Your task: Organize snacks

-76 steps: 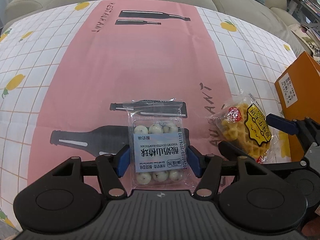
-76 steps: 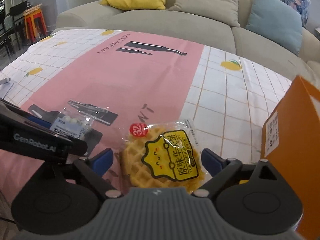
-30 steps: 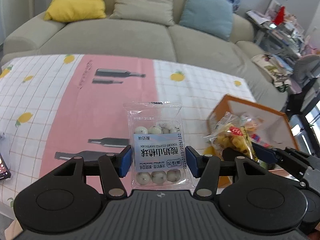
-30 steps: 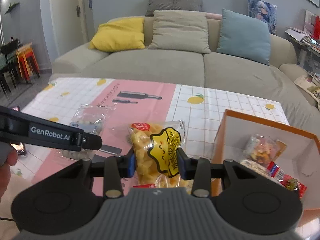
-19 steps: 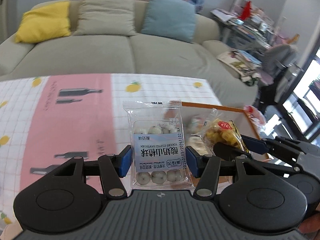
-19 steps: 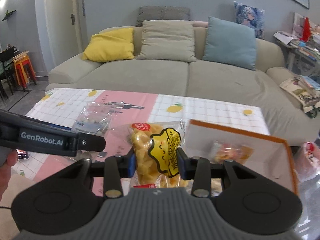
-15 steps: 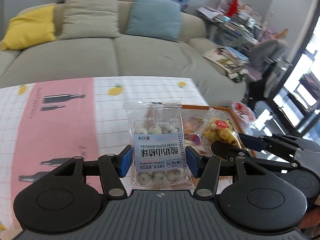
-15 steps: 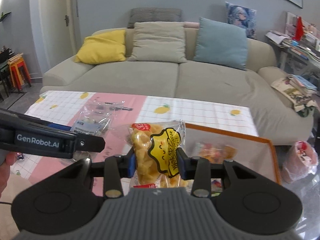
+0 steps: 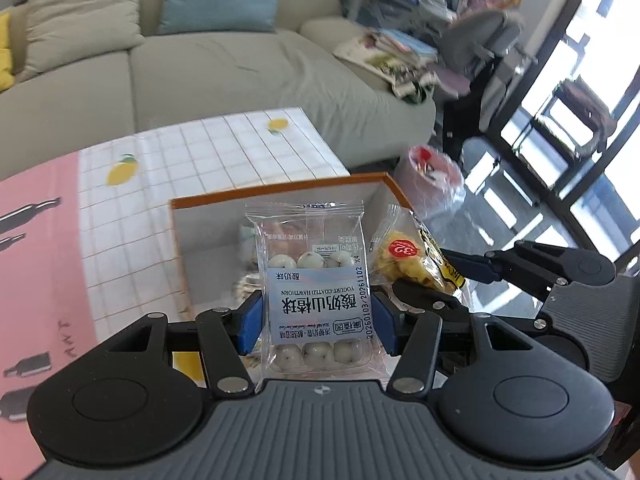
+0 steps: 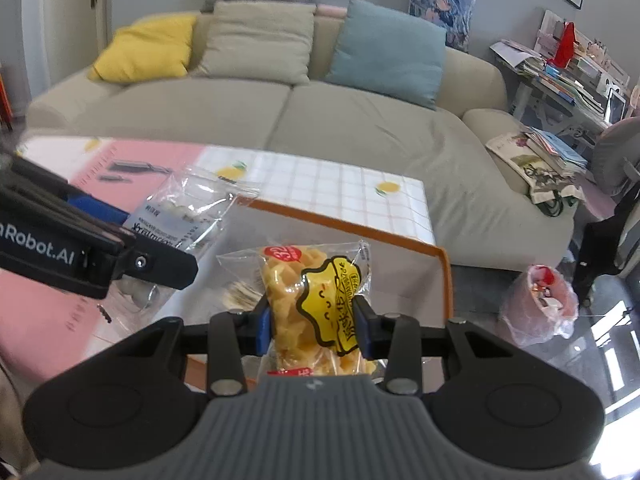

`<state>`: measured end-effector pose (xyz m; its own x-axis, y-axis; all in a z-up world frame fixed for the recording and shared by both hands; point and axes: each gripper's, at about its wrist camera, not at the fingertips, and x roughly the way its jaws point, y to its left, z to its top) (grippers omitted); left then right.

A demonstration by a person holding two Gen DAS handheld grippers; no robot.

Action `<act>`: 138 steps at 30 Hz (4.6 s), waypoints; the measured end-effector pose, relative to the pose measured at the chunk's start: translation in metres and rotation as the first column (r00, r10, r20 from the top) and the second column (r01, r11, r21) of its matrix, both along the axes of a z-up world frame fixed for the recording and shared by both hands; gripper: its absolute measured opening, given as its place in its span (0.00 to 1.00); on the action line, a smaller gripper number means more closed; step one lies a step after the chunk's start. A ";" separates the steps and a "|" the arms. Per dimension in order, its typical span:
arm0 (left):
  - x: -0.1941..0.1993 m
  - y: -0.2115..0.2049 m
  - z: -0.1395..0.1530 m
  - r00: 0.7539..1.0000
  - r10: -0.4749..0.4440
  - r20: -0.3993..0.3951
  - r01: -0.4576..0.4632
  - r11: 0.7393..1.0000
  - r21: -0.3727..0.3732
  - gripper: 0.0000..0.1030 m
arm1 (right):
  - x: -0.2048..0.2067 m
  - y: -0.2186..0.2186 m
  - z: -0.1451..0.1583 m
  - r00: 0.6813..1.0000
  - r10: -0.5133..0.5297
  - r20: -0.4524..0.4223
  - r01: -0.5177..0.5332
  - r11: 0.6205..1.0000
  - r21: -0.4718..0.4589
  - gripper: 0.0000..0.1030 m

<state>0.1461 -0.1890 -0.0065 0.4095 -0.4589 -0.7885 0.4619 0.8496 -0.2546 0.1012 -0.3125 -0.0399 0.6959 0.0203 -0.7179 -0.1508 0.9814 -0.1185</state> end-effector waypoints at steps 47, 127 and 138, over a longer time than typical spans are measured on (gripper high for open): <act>0.048 -0.066 -0.036 0.991 -0.129 -0.033 0.133 0.969 0.210 0.85 | 0.090 -0.046 -0.074 0.963 0.039 -0.268 -0.064 0.994 -0.085 0.75; -0.144 0.128 -0.015 0.937 0.179 0.299 -0.233 0.960 0.154 0.85 | -0.139 0.106 -0.023 0.933 -0.325 0.157 0.315 0.945 0.088 0.97; -0.143 0.129 -0.014 0.938 0.180 0.297 -0.234 0.960 0.157 0.85 | -0.137 0.109 -0.023 0.938 -0.314 0.147 0.305 0.949 0.080 0.97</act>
<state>0.0028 -0.0604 -0.0210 0.6938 -0.1957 -0.6931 0.3000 0.9534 0.0311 -0.0361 -0.2039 -0.0631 0.7773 -0.1779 -0.6034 0.1779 0.9822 -0.0603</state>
